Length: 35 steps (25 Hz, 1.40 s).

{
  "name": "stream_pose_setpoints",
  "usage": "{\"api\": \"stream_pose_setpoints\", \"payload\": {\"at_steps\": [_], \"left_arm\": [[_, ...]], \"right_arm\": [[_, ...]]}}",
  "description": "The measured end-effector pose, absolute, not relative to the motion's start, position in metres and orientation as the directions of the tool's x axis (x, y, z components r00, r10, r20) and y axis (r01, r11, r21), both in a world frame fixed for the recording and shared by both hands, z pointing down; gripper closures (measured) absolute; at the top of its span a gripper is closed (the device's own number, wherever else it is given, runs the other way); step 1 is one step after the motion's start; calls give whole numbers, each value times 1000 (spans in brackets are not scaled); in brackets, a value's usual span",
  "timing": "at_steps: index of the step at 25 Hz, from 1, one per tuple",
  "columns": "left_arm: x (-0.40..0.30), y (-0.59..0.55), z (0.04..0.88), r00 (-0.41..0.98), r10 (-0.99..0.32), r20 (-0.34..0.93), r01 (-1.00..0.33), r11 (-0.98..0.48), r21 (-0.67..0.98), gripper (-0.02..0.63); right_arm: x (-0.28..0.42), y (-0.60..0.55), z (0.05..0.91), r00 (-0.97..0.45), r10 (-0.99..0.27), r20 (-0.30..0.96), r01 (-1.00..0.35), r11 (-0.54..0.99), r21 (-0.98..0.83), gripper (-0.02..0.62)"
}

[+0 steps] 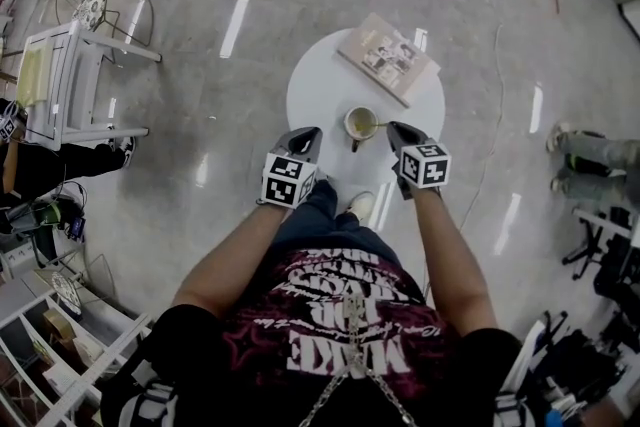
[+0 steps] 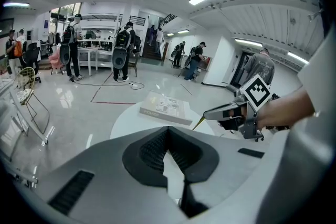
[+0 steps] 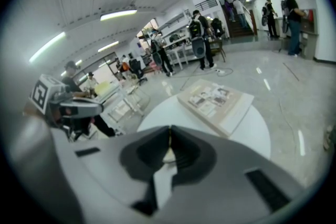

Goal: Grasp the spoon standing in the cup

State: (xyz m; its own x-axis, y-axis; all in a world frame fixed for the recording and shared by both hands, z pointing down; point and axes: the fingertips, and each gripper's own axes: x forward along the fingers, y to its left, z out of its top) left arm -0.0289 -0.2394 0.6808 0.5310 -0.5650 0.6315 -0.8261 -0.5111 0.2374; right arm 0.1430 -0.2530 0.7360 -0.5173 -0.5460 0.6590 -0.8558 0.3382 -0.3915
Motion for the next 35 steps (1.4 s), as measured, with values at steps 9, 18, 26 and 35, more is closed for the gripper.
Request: {"api": "stream_pose_setpoints", "payload": {"at_steps": [9,18,26,35], "left_arm": [[-20,-235,657,542,-598,591,-824,-516,234,581],[-10,-233,634,551,-632,545,-822,-523,225,581],[-13,-230,601,548,-663,510,-826,-524,207,581],[-14,-225,585,525,-700,484,-846,-495,200,581]], "right_arm": [[159,-250,709,-502,-588,634,-865,326,-382,560],[169,-236,668,-513,-634,579,-858,353,-373,560],[178,-229,629,-511,-685,519,-855,344,-388,560],[190,-215,600,-525,-699,486,-845,360,-395,560]]}}
